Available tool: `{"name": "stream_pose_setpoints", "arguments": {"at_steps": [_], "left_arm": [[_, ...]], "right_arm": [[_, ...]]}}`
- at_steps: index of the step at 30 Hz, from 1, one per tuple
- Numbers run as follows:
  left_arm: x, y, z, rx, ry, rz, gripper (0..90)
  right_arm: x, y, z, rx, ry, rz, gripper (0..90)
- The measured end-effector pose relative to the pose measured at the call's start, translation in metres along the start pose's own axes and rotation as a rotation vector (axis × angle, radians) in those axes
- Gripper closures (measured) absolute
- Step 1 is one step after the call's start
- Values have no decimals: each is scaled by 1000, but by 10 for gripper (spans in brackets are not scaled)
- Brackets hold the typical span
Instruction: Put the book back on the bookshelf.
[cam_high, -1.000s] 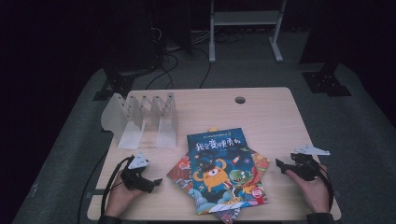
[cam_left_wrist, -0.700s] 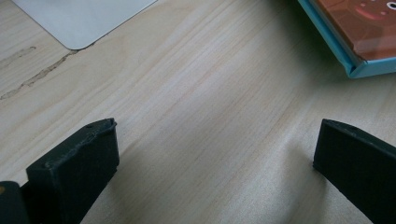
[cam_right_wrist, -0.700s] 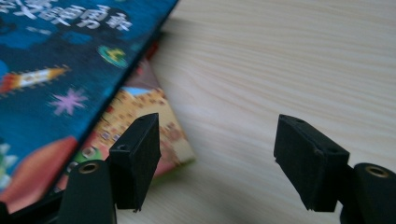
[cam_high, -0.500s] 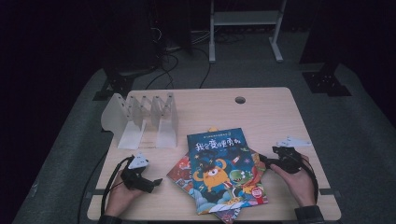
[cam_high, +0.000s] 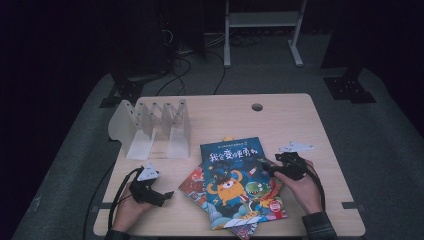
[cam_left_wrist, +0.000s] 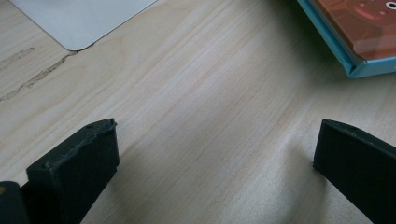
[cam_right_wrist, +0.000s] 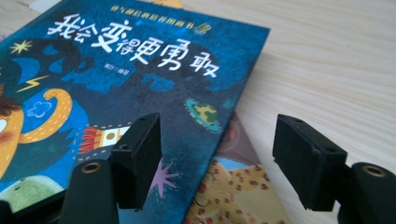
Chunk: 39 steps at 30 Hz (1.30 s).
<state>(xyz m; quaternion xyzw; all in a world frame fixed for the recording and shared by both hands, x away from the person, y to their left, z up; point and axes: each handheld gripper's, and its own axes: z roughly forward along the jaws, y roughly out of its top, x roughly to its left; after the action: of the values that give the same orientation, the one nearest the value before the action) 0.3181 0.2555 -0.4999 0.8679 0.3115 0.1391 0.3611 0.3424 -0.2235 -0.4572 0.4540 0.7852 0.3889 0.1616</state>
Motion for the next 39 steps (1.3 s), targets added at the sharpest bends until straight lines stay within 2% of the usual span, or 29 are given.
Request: {"name": "stream_pose_setpoints", "arguments": {"at_steps": [4,8,12,16,19,22,26,27,32,39], "left_arm": [[3,0,0,1,2,-4,0],[5,1,-1,-5,0,-9,0],[1,11,-5,-32,-20,8,0],[-4,20,-6,-52,-34,29,0],[-6,26,-6,-55,-41,43,0],[-8,33,-6,-75,-59,42,0],[-9,39,-6,-95,-63,49,0],[-9,44,-5,-99,-78,46,0],[-9,55,-4,-123,-81,62,0],[-7,67,4,-102,-91,67,0]], "right_arm": [[2,0,6,15,9,-3,320],[6,1,11,27,37,-7,328],[8,3,17,32,91,6,331],[10,4,20,38,85,8,313],[10,5,22,32,105,9,314],[13,8,26,41,117,-4,317],[18,15,31,62,135,-26,315],[20,17,32,66,142,-31,314],[26,22,39,73,174,-65,315],[33,28,45,86,207,-92,314]]}}
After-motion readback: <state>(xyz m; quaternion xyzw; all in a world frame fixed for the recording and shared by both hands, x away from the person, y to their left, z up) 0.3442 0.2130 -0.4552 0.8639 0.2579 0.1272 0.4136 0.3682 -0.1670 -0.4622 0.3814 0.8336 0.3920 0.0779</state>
